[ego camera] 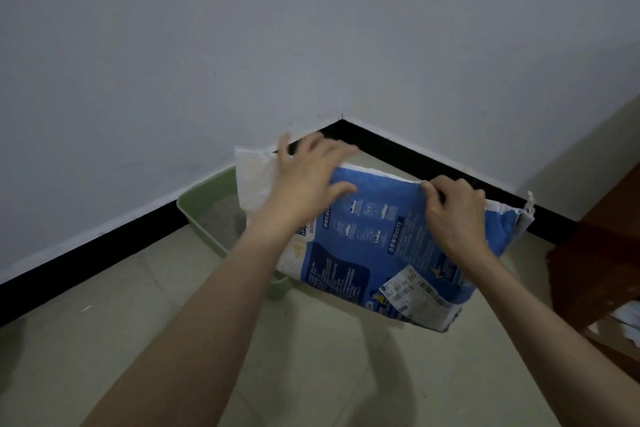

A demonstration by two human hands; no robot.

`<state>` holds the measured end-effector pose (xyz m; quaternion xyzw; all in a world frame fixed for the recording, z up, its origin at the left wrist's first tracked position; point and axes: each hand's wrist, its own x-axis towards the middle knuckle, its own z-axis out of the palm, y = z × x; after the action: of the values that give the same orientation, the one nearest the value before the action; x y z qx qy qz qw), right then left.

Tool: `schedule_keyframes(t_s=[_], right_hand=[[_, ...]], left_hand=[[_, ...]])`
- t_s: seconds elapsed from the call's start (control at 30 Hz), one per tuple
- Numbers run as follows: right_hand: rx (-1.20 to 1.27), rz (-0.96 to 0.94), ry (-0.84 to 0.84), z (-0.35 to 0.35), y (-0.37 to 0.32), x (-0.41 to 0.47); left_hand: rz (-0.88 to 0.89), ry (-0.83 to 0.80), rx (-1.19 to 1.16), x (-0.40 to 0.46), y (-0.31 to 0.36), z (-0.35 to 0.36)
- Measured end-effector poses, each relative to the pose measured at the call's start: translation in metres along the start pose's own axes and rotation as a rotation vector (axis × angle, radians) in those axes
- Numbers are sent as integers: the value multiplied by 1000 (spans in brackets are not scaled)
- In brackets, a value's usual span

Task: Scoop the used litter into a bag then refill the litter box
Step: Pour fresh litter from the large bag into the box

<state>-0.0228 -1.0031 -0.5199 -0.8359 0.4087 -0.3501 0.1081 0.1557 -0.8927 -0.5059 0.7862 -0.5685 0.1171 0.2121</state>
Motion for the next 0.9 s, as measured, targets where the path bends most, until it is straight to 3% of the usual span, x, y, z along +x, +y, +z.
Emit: schedule_keyframes(t_s=[0.07,0.23,0.63,0.8,0.9], right_hand=[[4,-18,-2,2,-1,-2],[46,40,-32,11,6,-6],[152,106,-22,12,38,-19],[-201,118,-127,9,60,-30],[-289,127,-155,20,61,-29]], left_hand=[[22,-55,-87,3,20,20],[-21,117,-383,11,35,48],[-91,151,-563,24,71,71],[-34,127,-538,26,75,71],[-62,98,-539,25,75,77]])
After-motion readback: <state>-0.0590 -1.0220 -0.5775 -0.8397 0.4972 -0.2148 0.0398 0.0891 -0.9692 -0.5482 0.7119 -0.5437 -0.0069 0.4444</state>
